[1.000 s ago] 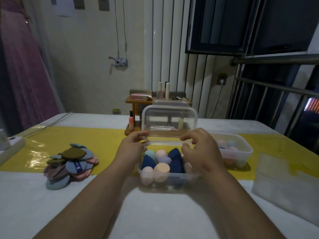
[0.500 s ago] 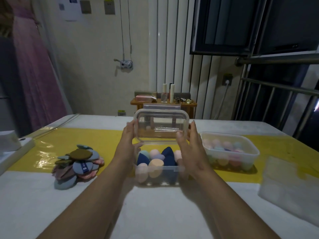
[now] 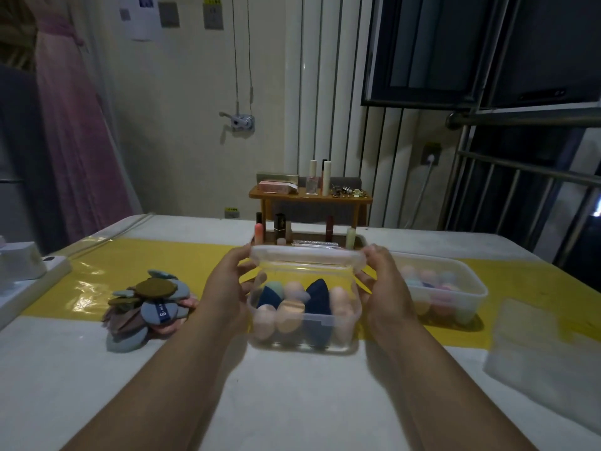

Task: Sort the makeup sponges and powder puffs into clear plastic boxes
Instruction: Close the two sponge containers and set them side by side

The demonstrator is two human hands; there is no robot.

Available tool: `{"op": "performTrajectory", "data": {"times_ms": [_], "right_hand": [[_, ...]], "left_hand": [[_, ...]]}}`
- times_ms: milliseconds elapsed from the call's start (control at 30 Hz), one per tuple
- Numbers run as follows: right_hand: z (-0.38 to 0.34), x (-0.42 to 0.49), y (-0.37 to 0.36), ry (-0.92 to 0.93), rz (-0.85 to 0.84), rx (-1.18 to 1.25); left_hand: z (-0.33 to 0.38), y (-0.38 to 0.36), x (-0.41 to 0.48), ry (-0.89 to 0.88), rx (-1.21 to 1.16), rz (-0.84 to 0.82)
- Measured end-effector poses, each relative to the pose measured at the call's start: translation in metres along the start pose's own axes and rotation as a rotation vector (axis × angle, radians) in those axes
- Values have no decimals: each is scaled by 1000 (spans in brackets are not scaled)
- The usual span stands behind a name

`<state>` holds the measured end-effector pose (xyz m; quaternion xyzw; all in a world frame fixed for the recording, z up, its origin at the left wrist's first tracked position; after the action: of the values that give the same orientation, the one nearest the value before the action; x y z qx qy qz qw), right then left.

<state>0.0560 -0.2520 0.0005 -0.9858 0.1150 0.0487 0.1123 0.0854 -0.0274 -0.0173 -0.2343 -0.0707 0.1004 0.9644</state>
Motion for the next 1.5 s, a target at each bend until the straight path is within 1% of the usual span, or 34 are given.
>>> {"op": "performTrajectory", "data": {"times_ms": [67, 133, 233, 300, 433, 567, 733, 867, 900, 933, 1000, 1033, 1133, 1300, 1400, 1500], "right_hand": [[1, -1, 2, 38, 7, -50], [2, -1, 5, 81, 58, -172], [9, 4, 6, 55, 71, -290], [11, 6, 6, 66, 77, -346], [11, 9, 7, 119, 110, -457], [11, 8, 5, 154, 95, -549], [10, 8, 4, 162, 92, -601], [12, 7, 4, 173, 82, -619], [13, 7, 3, 173, 65, -637], [14, 7, 2, 161, 34, -671], [18, 5, 0, 121, -67, -761], [20, 5, -1, 97, -117, -790], [19, 5, 1, 51, -209, -808], [20, 6, 4, 40, -227, -902], [19, 6, 5, 48, -217, -957], [18, 6, 5, 61, -209, -1002]], "left_hand": [[-5, 1, -1, -8, -44, 11], [-9, 1, -1, -30, -25, 31], [-14, 3, -3, -31, 44, 45], [-16, 2, -6, -19, 99, 23], [-16, 1, -14, -50, 241, -47], [-19, 2, -12, -23, 243, -74], [-18, 1, -6, 15, 222, -122], [-21, -3, -12, 90, 219, -233], [-19, -5, -13, 77, 247, -277], [-17, -6, -11, 27, 320, -342], [-11, -9, -10, -73, 514, -492], [-9, -9, -10, -90, 583, -554], [-7, -5, -11, -76, 613, -684], [-3, -5, -11, -151, 695, -768], [-3, -4, -10, -177, 712, -778], [-2, -4, -10, -206, 790, -773]]}}
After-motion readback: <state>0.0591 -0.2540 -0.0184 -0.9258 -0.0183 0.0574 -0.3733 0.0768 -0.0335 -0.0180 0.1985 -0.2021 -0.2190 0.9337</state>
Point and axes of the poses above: each hand's wrist, its own x-axis towards the middle knuckle, its own y-axis out of the back of the hand, z = x × y, the point moved 6 cm from there along x, towards the middle knuckle, and after that the axes turned 14 degrees about -y, right-handed, at the moved point
